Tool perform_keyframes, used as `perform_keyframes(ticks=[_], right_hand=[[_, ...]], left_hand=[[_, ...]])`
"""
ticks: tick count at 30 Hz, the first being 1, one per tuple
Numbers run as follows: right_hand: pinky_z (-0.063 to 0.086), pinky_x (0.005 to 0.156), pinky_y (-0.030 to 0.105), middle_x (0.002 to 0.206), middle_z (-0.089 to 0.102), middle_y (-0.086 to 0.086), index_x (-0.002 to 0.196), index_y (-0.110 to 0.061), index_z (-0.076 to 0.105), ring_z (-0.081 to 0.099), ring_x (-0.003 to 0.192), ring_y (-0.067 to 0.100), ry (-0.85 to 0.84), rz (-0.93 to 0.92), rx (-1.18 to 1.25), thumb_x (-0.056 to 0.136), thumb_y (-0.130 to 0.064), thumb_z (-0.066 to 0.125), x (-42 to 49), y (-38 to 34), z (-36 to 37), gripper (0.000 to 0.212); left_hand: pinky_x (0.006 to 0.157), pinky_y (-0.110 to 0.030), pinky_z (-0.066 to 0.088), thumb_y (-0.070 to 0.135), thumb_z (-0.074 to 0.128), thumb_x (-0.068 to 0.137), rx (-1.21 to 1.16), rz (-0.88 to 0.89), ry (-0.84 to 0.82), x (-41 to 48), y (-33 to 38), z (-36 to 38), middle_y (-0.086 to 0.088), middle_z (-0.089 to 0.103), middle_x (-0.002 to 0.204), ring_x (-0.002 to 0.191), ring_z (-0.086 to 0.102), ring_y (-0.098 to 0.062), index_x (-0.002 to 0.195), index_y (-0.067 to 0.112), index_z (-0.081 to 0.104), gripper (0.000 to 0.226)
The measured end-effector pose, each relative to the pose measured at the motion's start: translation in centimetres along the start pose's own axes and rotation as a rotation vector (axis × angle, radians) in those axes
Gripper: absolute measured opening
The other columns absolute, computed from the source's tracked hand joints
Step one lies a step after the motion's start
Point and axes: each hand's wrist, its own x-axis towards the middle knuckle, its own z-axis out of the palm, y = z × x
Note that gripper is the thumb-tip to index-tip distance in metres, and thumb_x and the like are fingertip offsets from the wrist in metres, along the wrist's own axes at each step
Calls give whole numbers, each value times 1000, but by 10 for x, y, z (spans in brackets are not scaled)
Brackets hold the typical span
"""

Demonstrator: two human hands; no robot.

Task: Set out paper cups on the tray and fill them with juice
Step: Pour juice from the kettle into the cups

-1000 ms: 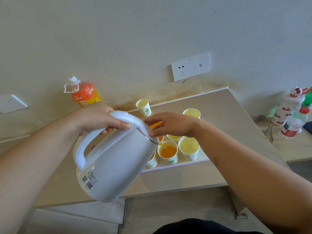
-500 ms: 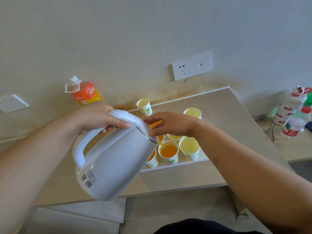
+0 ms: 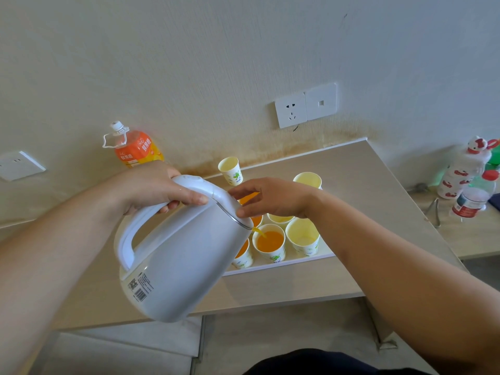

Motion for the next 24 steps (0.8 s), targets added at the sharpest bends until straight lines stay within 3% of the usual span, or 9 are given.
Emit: perform_keyframes(ticks=[5, 10, 19, 24], right_hand=[[51, 88, 22, 129, 58, -4, 136, -23, 51, 57, 114, 13, 3, -1, -18, 85, -23, 69, 0, -1, 0, 54], [51, 87, 20, 130, 57, -3, 136, -23, 51, 57, 114, 13, 1, 8, -20, 85, -22, 69, -1, -3, 0, 54], [48, 71, 3, 129, 57, -5, 136, -23, 51, 58, 112, 10, 15, 21, -32, 86, -21, 69, -1, -2, 0, 53], [51, 83, 16, 130, 57, -4, 136, -21, 51, 58, 113, 12, 4, 32, -10, 85, -21, 69, 2, 0, 1, 54]], left_hand=[[63, -30, 38, 66, 73, 35, -13, 6, -5, 1, -2, 0, -10, 56, 53, 49, 48, -17, 58, 11, 60, 60], [59, -28, 38, 65, 74, 36, -14, 11, -6, 2, -3, 0, -7, 56, 50, 46, 48, -16, 46, 17, 56, 52], [60, -28, 40, 67, 73, 36, 19, -15, 3, 7, -6, 1, -8, 57, 52, 49, 50, -18, 56, 11, 59, 61], [55, -26, 38, 50, 82, 61, 3, -40, 18, 8, -4, 4, -7, 55, 49, 44, 47, -15, 52, 11, 55, 48]])
